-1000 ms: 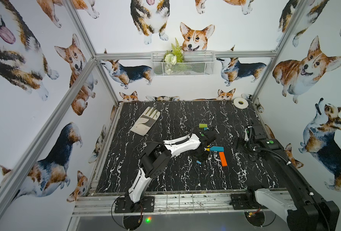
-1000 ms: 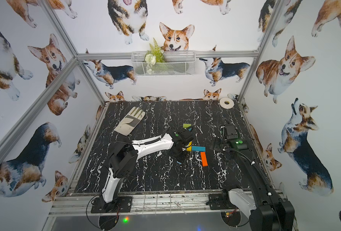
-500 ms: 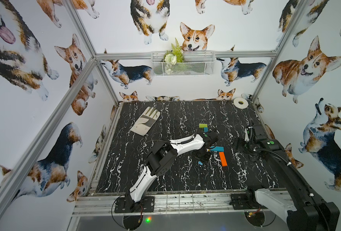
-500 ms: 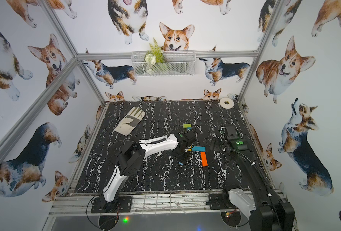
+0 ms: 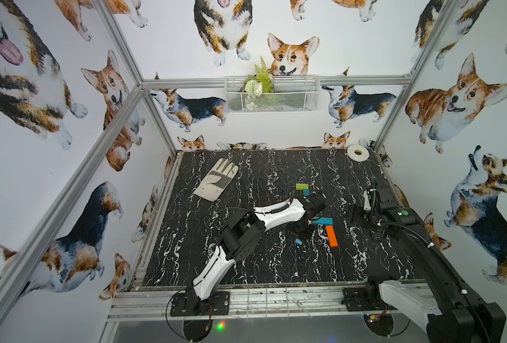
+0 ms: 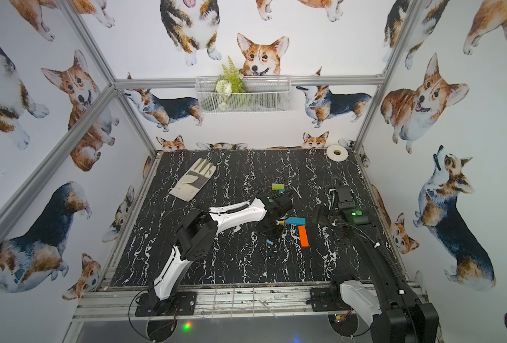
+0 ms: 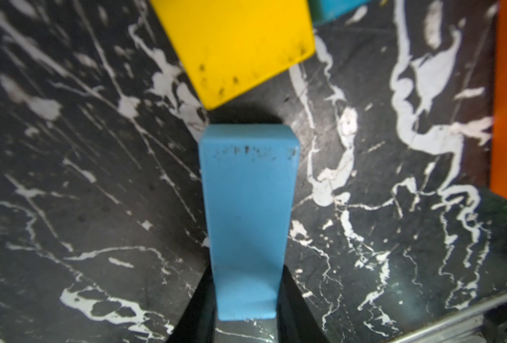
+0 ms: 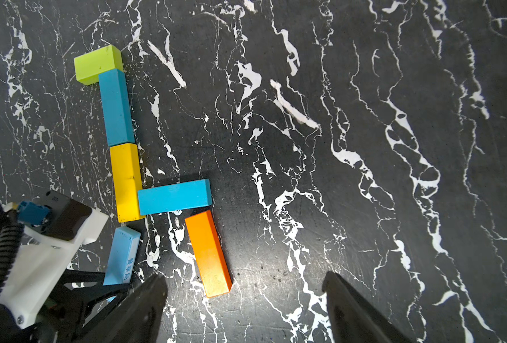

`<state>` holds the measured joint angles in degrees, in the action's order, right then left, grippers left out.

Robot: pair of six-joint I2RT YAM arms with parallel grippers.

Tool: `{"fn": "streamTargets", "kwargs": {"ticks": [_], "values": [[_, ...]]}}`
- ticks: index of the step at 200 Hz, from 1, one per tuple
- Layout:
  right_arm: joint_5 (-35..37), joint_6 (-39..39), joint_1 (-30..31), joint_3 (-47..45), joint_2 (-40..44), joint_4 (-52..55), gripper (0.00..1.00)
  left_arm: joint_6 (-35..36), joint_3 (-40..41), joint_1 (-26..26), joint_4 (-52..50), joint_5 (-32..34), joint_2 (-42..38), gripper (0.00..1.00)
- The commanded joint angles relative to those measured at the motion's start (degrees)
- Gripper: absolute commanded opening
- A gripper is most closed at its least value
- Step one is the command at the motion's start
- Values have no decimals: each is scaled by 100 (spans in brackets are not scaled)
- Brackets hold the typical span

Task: Assemble a giraffe with building blocks
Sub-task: Assemble the building block at the center of the board.

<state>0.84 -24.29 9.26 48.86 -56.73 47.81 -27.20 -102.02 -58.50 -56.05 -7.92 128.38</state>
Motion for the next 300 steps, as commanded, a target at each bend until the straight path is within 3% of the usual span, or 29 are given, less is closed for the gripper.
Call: {"fn": "streamTargets", "kwargs": {"ticks": [1, 131, 144, 178, 229, 270, 300], "values": [[-40, -5, -3, -1, 22, -77, 88, -16, -64, 5, -37, 63, 72, 13], [-84, 4, -2, -8, 39, -114, 88, -8, -284, 8, -117, 151, 217, 16], [-86, 2, -3, -8, 49, -114, 88, -11, -268, 9, -122, 167, 213, 22], [-84, 8, -3, -17, 48, -114, 88, 3, -237, 10, -97, 219, 146, 57], [-84, 11, -2, -26, 56, -122, 88, 25, -232, -2, -44, 258, -20, 99], [-16, 12, -5, -35, 57, -97, 88, -46, -109, -28, 206, 434, -631, 100], [-76, 4, -9, 8, 81, -111, 90, 80, -75, 31, 209, 1058, -1559, 100]]}}
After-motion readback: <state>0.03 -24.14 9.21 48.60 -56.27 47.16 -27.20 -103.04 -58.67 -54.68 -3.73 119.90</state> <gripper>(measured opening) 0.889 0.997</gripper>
